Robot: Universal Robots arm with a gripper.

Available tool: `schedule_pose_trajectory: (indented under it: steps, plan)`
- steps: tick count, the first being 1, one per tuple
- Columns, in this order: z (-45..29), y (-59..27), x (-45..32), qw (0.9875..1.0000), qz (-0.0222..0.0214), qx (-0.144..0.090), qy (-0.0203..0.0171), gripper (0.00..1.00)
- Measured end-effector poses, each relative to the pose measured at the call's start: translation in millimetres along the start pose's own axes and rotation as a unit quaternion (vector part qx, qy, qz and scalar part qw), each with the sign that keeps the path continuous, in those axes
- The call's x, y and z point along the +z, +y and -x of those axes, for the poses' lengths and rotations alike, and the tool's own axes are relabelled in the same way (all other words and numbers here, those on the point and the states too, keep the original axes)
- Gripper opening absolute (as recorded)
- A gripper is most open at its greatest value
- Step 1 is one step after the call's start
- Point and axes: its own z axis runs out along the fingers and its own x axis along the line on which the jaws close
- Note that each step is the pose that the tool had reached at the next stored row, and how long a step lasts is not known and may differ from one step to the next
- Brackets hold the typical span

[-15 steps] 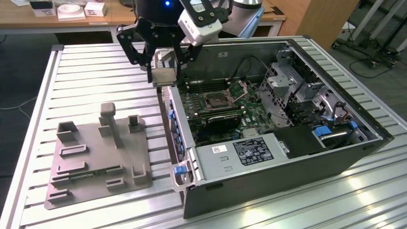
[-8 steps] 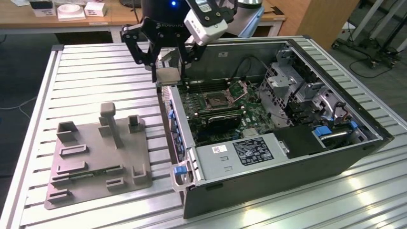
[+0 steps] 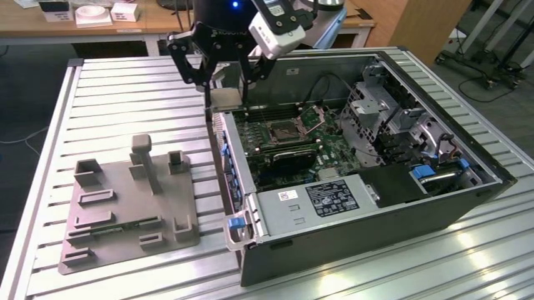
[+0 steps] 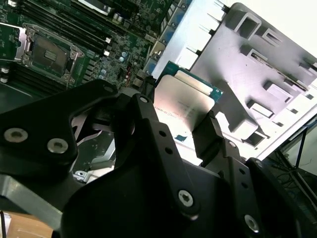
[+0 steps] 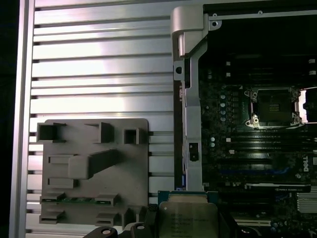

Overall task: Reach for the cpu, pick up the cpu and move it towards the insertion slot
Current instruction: 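Pick up the cpu and move it towards the insertion slot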

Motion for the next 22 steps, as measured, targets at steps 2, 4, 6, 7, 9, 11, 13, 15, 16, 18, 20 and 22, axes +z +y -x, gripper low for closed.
schedule_pose_trajectory:
  steps: [2, 4, 6, 7, 9, 11, 13, 15, 16, 18, 20, 22]
  plan:
    - [1.5, 0.0, 0.0, 1.0, 0.0, 0.0, 0.0, 0.55]
    - [2.9, 0.1, 0.0, 1.0, 0.0, 0.0, 0.0, 0.55]
    - [4.4, 0.1, 0.0, 1.0, 0.0, 0.0, 0.0, 0.55]
    - [5.3, 0.1, 0.0, 1.0, 0.0, 0.0, 0.0, 0.55]
    - [7.0, 0.1, -0.1, 1.0, 0.0, 0.0, 0.0, 0.55]
    - [8.9, 0.2, -0.1, 1.0, 0.0, 0.0, 0.0, 0.55]
    - [10.6, 0.2, -0.1, 1.0, 0.0, 0.0, 0.0, 0.55]
    - [12.4, 0.2, 0.0, 1.0, 0.0, 0.0, 0.0, 0.55]
    - [13.4, 0.2, 0.0, 1.0, 0.0, 0.0, 0.0, 0.55]
    - [16.3, 0.3, 0.0, 1.0, 0.0, 0.0, 0.0, 0.55]
    - [19.9, 0.3, 0.0, 1.0, 0.0, 0.0, 0.0, 0.55]
    - [23.2, 0.4, 0.0, 1.0, 0.0, 0.0, 0.0, 0.55]
